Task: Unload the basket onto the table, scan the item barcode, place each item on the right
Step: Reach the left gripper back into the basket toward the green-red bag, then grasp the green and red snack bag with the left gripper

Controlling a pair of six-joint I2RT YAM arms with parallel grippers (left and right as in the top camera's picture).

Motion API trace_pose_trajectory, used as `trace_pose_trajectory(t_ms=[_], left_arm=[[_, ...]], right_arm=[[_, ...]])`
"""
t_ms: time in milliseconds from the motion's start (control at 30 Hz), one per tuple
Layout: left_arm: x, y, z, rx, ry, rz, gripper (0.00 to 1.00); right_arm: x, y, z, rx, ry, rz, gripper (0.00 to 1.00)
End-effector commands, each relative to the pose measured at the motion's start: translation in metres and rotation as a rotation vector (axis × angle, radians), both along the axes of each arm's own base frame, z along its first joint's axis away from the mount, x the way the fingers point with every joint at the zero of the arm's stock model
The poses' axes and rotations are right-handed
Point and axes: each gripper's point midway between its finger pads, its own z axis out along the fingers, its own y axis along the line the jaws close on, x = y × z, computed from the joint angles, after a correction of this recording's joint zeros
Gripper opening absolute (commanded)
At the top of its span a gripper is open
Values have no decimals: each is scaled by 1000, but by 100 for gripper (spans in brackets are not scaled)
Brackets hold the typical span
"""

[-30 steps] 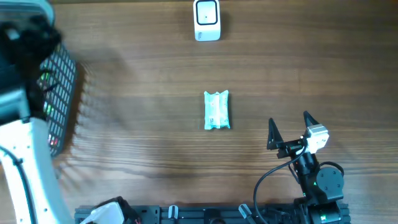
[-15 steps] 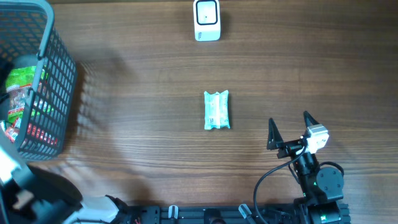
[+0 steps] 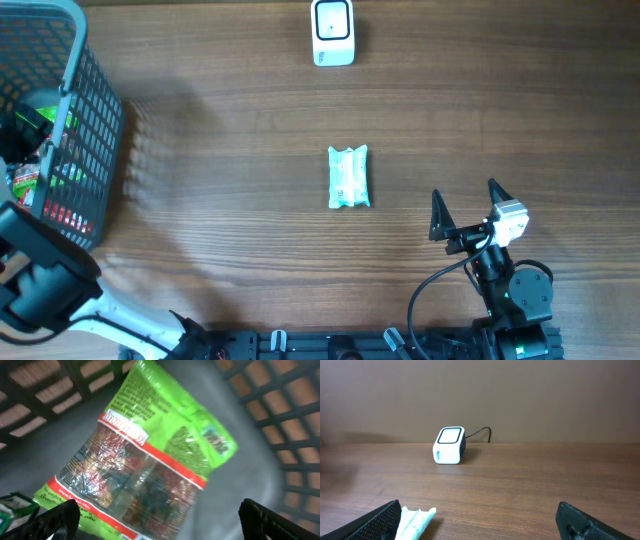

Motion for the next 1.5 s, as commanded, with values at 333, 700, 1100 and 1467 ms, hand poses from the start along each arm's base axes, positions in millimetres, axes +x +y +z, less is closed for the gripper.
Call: trace_pose_trajectory(t_ms=[333,700,1100,1467], left_arm=[[5,-2,-75,180,324,-141,100],[19,-4,-46,258,304,-141,100],[46,-16,-18,267,191,-315,100],[24,-18,-92,136,320,-320,100]], right_arm=[[0,0,0,15,1,4,100],[0,0,0,15,1,4,100],[0,0,0,14,0,4,100],[0,0,0,14,0,4,100]])
